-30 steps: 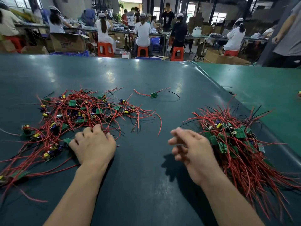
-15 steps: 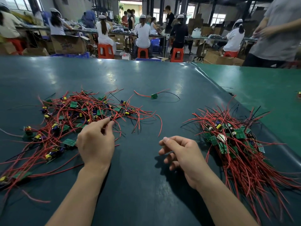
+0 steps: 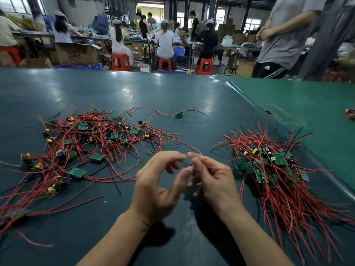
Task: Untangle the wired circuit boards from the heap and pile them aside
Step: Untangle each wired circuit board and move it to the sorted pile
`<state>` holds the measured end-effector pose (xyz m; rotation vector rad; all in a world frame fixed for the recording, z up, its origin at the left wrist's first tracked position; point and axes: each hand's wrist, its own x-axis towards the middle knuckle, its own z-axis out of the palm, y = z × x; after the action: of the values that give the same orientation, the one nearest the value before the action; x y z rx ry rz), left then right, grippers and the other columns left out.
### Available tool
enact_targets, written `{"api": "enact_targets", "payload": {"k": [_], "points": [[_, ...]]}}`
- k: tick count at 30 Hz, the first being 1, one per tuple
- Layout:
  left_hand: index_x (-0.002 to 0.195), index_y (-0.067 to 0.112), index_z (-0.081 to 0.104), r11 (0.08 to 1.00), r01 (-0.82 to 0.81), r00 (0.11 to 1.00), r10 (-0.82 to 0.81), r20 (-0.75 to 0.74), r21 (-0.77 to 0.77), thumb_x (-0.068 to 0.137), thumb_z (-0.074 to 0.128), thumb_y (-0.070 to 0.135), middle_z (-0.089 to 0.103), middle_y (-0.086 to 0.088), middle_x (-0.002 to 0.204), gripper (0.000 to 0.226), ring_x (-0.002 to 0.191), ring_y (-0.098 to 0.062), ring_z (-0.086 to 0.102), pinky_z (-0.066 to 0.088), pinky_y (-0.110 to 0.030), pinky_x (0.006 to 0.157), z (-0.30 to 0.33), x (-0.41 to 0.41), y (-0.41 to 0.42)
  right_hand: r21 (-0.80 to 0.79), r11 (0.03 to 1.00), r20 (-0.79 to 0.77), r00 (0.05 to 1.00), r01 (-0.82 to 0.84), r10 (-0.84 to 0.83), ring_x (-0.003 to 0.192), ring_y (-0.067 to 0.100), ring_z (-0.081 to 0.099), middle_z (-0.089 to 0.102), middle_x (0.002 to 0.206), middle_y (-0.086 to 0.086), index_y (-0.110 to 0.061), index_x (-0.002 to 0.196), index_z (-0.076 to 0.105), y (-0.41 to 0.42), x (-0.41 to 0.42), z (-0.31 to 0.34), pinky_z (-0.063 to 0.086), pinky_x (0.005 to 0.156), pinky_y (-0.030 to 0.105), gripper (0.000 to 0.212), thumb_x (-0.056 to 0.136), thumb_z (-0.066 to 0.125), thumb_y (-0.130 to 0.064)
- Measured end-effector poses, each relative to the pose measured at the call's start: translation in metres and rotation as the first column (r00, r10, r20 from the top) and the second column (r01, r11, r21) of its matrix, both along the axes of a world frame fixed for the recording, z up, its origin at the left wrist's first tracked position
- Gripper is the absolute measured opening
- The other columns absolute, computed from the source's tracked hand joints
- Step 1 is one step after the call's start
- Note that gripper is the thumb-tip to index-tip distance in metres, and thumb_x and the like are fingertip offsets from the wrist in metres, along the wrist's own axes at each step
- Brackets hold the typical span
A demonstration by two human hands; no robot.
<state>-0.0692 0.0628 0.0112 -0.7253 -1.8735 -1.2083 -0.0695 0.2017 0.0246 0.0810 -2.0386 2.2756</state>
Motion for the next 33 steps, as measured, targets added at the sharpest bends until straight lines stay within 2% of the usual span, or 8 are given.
{"api": "enact_targets", "payload": {"k": [2, 4, 7, 11, 18, 23, 29, 33], "points": [[0.073, 0.01, 0.069, 0.997, 0.007, 0.992, -0.017, 0.127, 0.074, 0.1, 0.046, 0.043, 0.065, 0.005, 0.066, 0.048, 0.058, -0.011, 0.062, 0.047, -0.024, 0.056, -0.002, 0.0, -0.001, -0.089, 0.995, -0.018, 0.998, 0.054, -0.056, 0.045, 0.01, 0.053, 0.067, 0.062, 0.003, -0.018, 0.101, 0.07, 0.003, -0.003, 0.003, 0.041, 0.036, 0.021, 0.018, 0.096, 0.054, -0.024], [0.062, 0.013, 0.068, 0.993, 0.073, 0.914, -0.106, 0.391, 0.097, 0.098, 0.042, 0.055, 0.062, 0.002, 0.051, 0.061, 0.041, -0.012, 0.057, 0.04, -0.018, 0.046, -0.005, 0.004, 0.003, -0.27, 0.963, -0.065, 0.997, 0.023, -0.042, 0.047, 0.012, 0.052, 0.064, 0.061, 0.006, -0.014, 0.094, 0.074, 0.009, -0.003, 0.007, 0.04, 0.037, 0.022, 0.028, 0.094, 0.053, -0.033], [0.084, 0.014, 0.07, 0.957, 0.137, 0.664, -0.281, 0.693, 0.257, 0.089, 0.041, 0.066, 0.069, -0.005, 0.061, 0.06, 0.037, -0.015, 0.055, 0.037, -0.018, 0.038, -0.004, 0.002, 0.012, -0.456, 0.886, -0.075, 0.996, -0.08, 0.052, 0.046, 0.013, 0.05, 0.057, 0.058, 0.005, -0.015, 0.084, 0.076, 0.015, -0.002, 0.01, 0.037, 0.038, 0.021, 0.037, 0.092, 0.05, -0.038], [0.091, 0.005, 0.067, 0.81, -0.025, 0.609, -0.452, 0.651, 0.586, 0.082, 0.052, 0.05, 0.071, -0.014, 0.07, 0.048, 0.04, -0.016, 0.055, 0.039, -0.019, 0.035, 0.005, -0.01, 0.008, -0.445, 0.874, -0.08, 0.981, -0.192, 0.175, 0.04, 0.015, 0.042, 0.049, 0.051, 0.004, -0.011, 0.079, 0.074, 0.015, -0.001, 0.01, 0.034, 0.04, 0.019, 0.038, 0.091, 0.049, -0.037], [0.096, 0.007, 0.072, 0.618, -0.024, 0.556, -0.645, 0.525, 0.786, 0.072, 0.069, 0.016, 0.073, -0.007, 0.08, 0.026, 0.058, -0.012, 0.065, 0.051, -0.018, 0.05, 0.01, -0.009, 0.002, -0.404, 0.9, -0.057, 0.986, -0.165, 0.156, 0.046, 0.013, 0.047, 0.054, 0.059, 0.004, -0.015, 0.09, 0.075, 0.016, 0.001, 0.013, 0.034, 0.038, 0.02, 0.021, 0.085, 0.059, -0.028], [0.092, 0.002, 0.067, 0.581, -0.038, 0.547, -0.669, 0.503, 0.813, 0.062, 0.073, 0.009, 0.074, -0.009, 0.08, 0.031, 0.062, -0.014, 0.068, 0.056, -0.02, 0.059, 0.011, -0.009, 0.002, -0.144, 0.989, 0.011, 1.0, -0.024, 0.026, 0.054, 0.016, 0.059, 0.067, 0.069, 0.008, -0.012, 0.082, 0.073, 0.006, 0.003, 0.004, 0.042, 0.038, 0.021, 0.007, 0.086, 0.069, -0.007], [0.082, 0.005, 0.07, 0.648, -0.023, 0.547, -0.629, 0.553, 0.761, 0.058, 0.077, 0.007, 0.072, -0.009, 0.076, 0.026, 0.066, -0.016, 0.068, 0.056, -0.023, 0.062, 0.011, -0.007, 0.004, -0.182, 0.982, -0.024, 0.998, 0.047, -0.052, 0.052, 0.013, 0.06, 0.071, 0.07, 0.008, -0.015, 0.077, 0.078, 0.006, 0.001, 0.002, 0.043, 0.04, 0.021, 0.013, 0.069, 0.075, -0.025], [0.081, 0.004, 0.07, 0.6, -0.032, 0.527, -0.67, 0.523, 0.799, 0.06, 0.073, 0.002, 0.072, -0.008, 0.075, 0.021, 0.064, -0.014, 0.068, 0.056, -0.021, 0.06, 0.011, -0.007, 0.004, -0.265, 0.964, 0.106, 0.994, -0.009, 0.038, 0.053, 0.012, 0.059, 0.069, 0.07, 0.007, -0.015, 0.076, 0.079, 0.009, 0.0, 0.003, 0.04, 0.041, 0.018, 0.014, 0.066, 0.077, -0.024]]}}
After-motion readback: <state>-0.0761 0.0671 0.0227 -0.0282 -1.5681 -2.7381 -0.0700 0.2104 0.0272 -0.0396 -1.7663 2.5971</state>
